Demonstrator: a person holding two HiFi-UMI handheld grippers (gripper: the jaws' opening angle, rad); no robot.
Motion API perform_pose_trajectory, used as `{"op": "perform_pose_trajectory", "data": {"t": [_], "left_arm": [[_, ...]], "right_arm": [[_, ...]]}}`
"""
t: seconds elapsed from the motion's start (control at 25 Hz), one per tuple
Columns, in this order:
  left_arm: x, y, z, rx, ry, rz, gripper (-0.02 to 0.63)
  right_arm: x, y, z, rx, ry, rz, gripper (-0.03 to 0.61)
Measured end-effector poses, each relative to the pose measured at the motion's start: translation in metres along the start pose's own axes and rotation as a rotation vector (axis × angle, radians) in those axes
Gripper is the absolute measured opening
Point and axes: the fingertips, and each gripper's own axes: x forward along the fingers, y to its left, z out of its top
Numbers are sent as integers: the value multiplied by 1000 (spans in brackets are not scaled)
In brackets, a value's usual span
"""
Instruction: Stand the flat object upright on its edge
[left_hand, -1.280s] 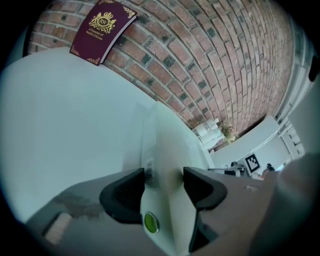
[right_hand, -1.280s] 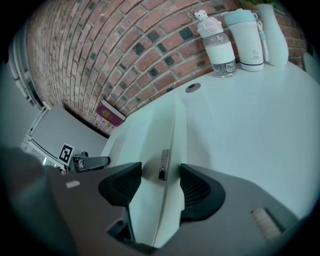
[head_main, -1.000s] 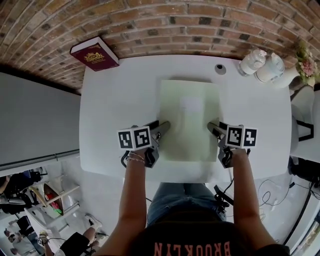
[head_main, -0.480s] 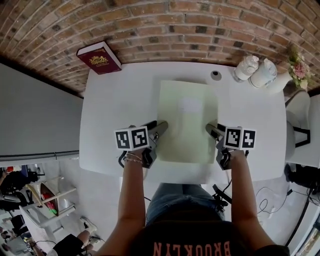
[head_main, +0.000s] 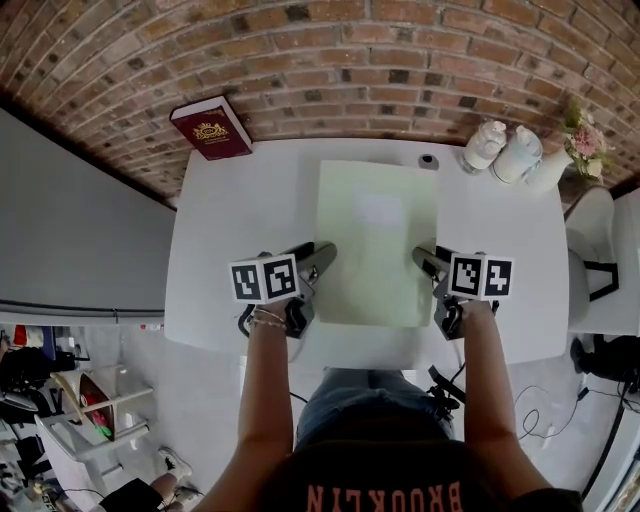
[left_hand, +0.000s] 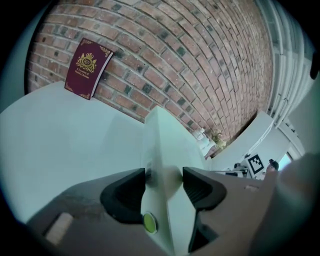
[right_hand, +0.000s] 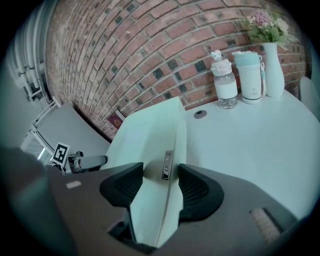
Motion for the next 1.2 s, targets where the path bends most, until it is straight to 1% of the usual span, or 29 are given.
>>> {"op": "perform_pose_trajectory", "data": {"t": [0.68, 1.0, 1.2], "left_arm": [[-45, -45, 47, 162, -106, -33, 242], [-62, -69, 69, 218, -184, -62, 242], [-69, -79, 79, 239, -231, -71, 242]], "right_arm": [[-46, 45, 36, -109, -145, -1, 224], [-71, 63, 60, -171, -229, 0, 222], [-86, 73, 75, -216, -292, 0, 222]]}}
